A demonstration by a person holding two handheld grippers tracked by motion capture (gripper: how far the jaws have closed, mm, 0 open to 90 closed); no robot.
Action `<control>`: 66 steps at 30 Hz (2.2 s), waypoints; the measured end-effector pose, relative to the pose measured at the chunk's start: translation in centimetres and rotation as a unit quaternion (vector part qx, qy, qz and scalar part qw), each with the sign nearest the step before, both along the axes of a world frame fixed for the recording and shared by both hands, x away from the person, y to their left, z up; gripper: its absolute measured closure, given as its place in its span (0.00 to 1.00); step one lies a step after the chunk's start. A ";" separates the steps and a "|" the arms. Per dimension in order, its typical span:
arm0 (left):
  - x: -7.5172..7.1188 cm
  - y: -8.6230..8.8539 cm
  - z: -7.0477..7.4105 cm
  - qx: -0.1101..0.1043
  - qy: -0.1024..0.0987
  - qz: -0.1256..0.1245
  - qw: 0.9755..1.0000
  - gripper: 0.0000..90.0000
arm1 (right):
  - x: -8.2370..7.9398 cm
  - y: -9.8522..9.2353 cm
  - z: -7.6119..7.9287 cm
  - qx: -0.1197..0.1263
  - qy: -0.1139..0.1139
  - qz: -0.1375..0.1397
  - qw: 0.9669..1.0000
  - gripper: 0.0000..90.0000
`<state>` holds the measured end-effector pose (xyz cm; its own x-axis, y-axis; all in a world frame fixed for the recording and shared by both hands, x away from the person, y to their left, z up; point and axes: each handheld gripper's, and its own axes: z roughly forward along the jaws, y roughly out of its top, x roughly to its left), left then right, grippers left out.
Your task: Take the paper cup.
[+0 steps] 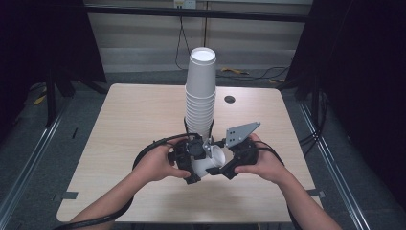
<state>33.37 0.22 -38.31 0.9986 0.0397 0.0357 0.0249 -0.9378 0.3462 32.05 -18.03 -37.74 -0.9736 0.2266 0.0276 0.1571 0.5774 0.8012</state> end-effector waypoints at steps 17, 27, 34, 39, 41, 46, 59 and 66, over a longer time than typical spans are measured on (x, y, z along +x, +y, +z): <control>-0.1 0.6 0.0 -0.035 -0.012 -0.013 0.999 0.15 | -0.2 0.2 0.6 -0.016 0.013 -0.008 1.000 0.27; 0.0 1.3 0.4 -0.058 -0.020 -0.015 0.998 0.14 | -0.2 0.1 0.6 -0.022 0.027 -0.015 0.999 0.28; 0.4 1.8 1.6 -0.063 -0.035 -0.024 0.997 0.15 | 0.0 0.3 -0.6 -0.053 0.031 -0.017 0.998 0.28; 0.3 2.5 1.2 -0.084 -0.026 0.001 0.996 0.16 | 0.1 -0.3 -0.7 -0.047 0.029 -0.026 0.998 0.28; 0.4 2.8 1.0 -0.088 -0.020 0.003 0.996 0.16 | 0.1 -0.7 -0.6 -0.046 0.028 -0.032 0.998 0.28; 0.4 3.8 0.8 -0.115 -0.013 0.025 0.993 0.16 | 0.1 -1.8 -0.3 -0.035 0.028 -0.049 0.998 0.28; 0.9 5.5 -1.3 -0.146 0.015 0.061 0.987 0.16 | 0.4 -3.5 0.0 0.000 0.039 -0.075 0.996 0.27; 0.9 5.7 -2.0 -0.161 0.029 0.071 0.984 0.16 | 0.5 -3.8 0.1 0.019 0.044 -0.083 0.995 0.27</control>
